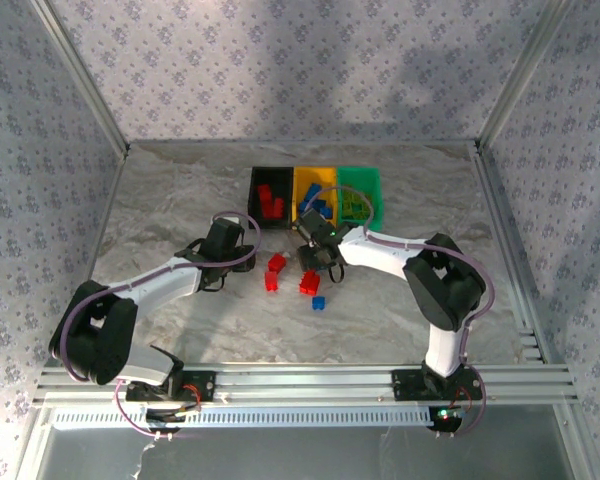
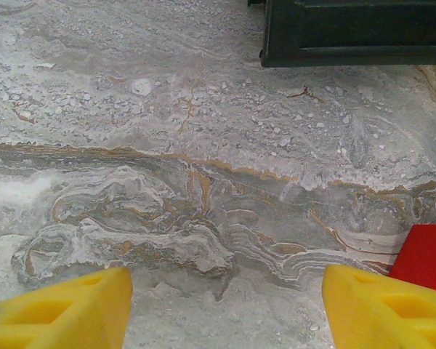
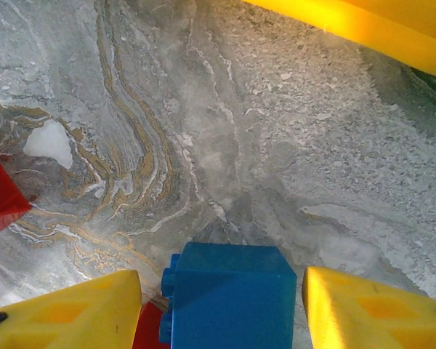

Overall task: Sort the legos into containers by color
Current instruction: Pick up the lego from the center of the table, then place the lego in the container.

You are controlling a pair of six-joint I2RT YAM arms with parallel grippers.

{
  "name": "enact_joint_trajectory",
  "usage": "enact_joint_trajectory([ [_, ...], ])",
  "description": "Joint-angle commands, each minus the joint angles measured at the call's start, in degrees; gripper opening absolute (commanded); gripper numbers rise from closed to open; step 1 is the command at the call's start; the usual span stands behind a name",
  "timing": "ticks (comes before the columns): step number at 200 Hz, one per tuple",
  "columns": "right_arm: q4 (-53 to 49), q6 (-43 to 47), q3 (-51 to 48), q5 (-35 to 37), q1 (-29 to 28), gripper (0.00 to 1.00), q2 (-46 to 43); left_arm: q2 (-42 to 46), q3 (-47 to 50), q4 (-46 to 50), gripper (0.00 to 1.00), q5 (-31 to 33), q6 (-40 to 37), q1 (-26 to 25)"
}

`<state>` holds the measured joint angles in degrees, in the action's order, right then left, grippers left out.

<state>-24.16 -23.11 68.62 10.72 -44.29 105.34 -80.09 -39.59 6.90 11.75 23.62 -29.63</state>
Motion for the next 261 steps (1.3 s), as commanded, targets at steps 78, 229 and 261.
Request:
enact_joint_trajectory([
  [78, -0.81, -1.33, 0.2, 0.48, -0.44, 0.53, 0.63, 1.17, -1.34, 0.75, 0.69, -0.02, 0.82, 0.34],
  [229, -4.05, 6.47, 14.81, 1.58, 4.18, 0.49, -1.73, 0.98, -1.44, 0.75, 0.69, -0.22, 0.64, 0.34],
  [261, -5.28, 7.56, 25.5, -1.93, 9.14, 0.49, 5.43, 0.92, -1.58, 0.92, 0.69, 0.41, 0.38, 0.28],
])
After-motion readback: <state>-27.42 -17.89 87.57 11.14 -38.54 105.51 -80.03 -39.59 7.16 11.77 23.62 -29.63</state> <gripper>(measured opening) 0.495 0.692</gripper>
